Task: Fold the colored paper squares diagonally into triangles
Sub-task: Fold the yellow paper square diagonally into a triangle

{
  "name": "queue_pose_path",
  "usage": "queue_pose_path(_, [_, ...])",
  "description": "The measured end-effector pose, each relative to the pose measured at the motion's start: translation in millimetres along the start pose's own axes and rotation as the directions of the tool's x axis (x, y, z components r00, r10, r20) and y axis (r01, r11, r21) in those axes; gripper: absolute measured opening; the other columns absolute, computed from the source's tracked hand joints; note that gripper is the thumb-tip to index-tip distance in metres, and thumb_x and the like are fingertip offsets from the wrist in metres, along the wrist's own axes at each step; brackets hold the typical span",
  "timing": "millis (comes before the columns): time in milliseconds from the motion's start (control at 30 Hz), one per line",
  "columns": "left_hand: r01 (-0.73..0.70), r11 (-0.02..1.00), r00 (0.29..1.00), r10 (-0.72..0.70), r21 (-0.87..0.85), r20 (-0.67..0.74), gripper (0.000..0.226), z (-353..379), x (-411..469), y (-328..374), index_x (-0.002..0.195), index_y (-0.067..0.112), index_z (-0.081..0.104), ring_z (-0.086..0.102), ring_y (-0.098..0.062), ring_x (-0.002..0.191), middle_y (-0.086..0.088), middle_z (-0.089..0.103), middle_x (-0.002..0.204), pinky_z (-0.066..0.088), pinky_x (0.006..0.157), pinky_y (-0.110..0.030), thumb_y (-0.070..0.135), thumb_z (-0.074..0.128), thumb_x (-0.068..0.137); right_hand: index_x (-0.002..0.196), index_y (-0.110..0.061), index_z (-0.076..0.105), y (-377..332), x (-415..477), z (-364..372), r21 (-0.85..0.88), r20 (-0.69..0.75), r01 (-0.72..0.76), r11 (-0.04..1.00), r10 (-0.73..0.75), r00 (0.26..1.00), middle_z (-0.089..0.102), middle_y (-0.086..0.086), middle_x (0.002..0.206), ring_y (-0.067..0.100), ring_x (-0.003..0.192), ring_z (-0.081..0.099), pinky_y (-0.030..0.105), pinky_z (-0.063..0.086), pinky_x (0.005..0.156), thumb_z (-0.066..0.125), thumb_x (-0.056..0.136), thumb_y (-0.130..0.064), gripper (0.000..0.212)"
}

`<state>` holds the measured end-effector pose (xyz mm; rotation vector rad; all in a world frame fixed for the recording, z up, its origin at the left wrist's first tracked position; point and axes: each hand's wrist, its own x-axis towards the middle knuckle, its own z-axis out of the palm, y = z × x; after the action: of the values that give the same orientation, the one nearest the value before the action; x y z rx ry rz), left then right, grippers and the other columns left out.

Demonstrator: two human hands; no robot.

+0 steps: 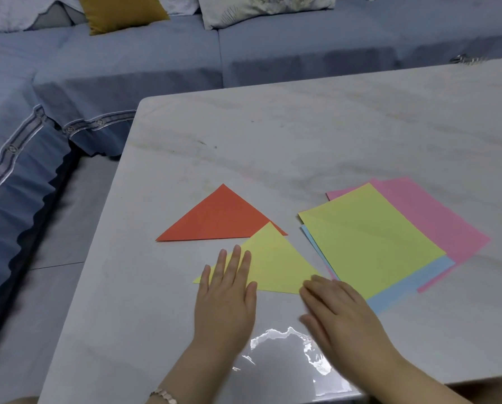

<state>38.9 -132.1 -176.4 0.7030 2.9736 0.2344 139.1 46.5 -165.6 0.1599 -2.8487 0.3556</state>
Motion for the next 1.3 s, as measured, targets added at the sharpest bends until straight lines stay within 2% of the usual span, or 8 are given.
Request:
queue_pose_path(200, [0.003,1.000,1.000,-0.003,0.004,0.024,0.056,-7,0,2,0.131,0.017,0.051,0.046,-0.022,0.128,-0.001,0.050,0.138,0.021,0.103,-0.036,0.038,0.012,0.097,0.094,-0.007,0.072,21,-29,-11,-0.091,-0.085,-0.099,0.991,0.091,0.992,0.070,0.003,0.101,0.018,0.116,0.047,0.036,0.036,0.093,0.046,0.086,-0.032,0.037])
queue_pose_path(300, [0.019,0.999,0.998,-0.016,-0.048,0.060,0.060,-21,2,6,0.140,0.025,0.036,0.023,-0.017,0.141,0.003,0.027,0.152,0.012,0.112,-0.031,0.046,0.017,0.088,0.088,-0.006,0.073,30,-39,-19,-0.089,-0.138,-0.145,0.985,0.132,0.982,0.071,0.004,0.094,0.021,0.113,0.049,0.034,0.036,0.089,0.047,0.085,-0.030,0.035])
queue_pose_path(467, [0.245,0.966,0.958,-0.227,-0.087,0.178,0.076,-56,29,6,0.134,0.024,0.029,0.035,-0.025,0.121,-0.004,0.039,0.129,0.032,0.095,-0.036,0.054,0.064,0.073,0.074,-0.011,0.071,39,-24,-36,0.052,-0.089,-0.245,0.968,0.249,0.965,0.068,0.001,0.083,0.020,0.094,0.056,0.026,0.033,0.081,0.035,0.093,-0.037,0.049])
queue_pose_path(600, [0.292,0.955,0.915,-0.263,-0.051,0.307,0.075,-64,43,5,0.123,0.023,0.037,0.041,-0.025,0.114,-0.003,0.048,0.118,0.033,0.085,-0.034,0.053,0.072,0.065,0.102,-0.007,0.068,47,6,-34,0.049,-0.017,-0.424,0.904,0.426,0.905,0.063,0.014,0.113,0.032,0.108,0.059,0.035,0.041,0.092,0.053,0.083,-0.033,0.035])
queue_pose_path(800, [0.220,0.890,0.969,-0.153,-0.400,0.193,0.023,-68,34,-5,0.089,0.019,0.053,0.049,-0.009,0.073,-0.001,0.049,0.098,0.035,0.057,-0.020,0.015,0.070,0.073,0.143,-0.010,0.028,48,25,-31,-0.112,0.218,-0.509,0.854,0.521,0.826,0.020,0.012,0.154,0.023,0.143,0.014,0.032,0.015,0.113,0.043,0.090,-0.051,0.069])
queue_pose_path(967, [0.176,0.869,0.981,-0.192,-0.462,0.012,0.024,-104,50,-29,0.089,0.020,0.057,0.051,-0.018,0.072,0.005,0.054,0.076,0.037,0.059,-0.024,0.011,0.073,0.073,0.102,0.003,0.065,55,22,-20,-0.266,0.175,-0.410,0.873,0.462,0.870,0.064,0.027,0.109,0.040,0.103,0.062,0.044,0.054,0.076,0.060,0.073,-0.047,0.058])
queue_pose_path(1167, [0.234,0.964,0.966,-0.245,-0.123,-0.081,0.068,-111,76,-47,0.137,0.016,0.037,0.037,-0.035,0.119,-0.015,0.043,0.130,0.032,0.097,-0.039,0.019,0.070,0.078,0.080,-0.001,0.064,53,28,-23,-0.314,0.146,-0.336,0.888,0.395,0.907,0.062,0.015,0.071,0.033,0.069,0.064,0.031,0.047,0.046,0.067,0.066,-0.036,0.038])
queue_pose_path(1300, [0.073,0.914,0.994,-0.102,-0.400,-0.050,0.055,-94,72,3,0.133,0.015,0.042,0.044,-0.023,0.115,-0.010,0.047,0.127,0.031,0.096,-0.026,0.019,0.064,0.083,0.073,-0.001,0.062,51,30,-22,-0.270,0.120,-0.322,0.908,0.363,0.924,0.057,0.013,0.064,0.033,0.061,0.059,0.031,0.043,0.041,0.080,0.056,-0.020,0.031])
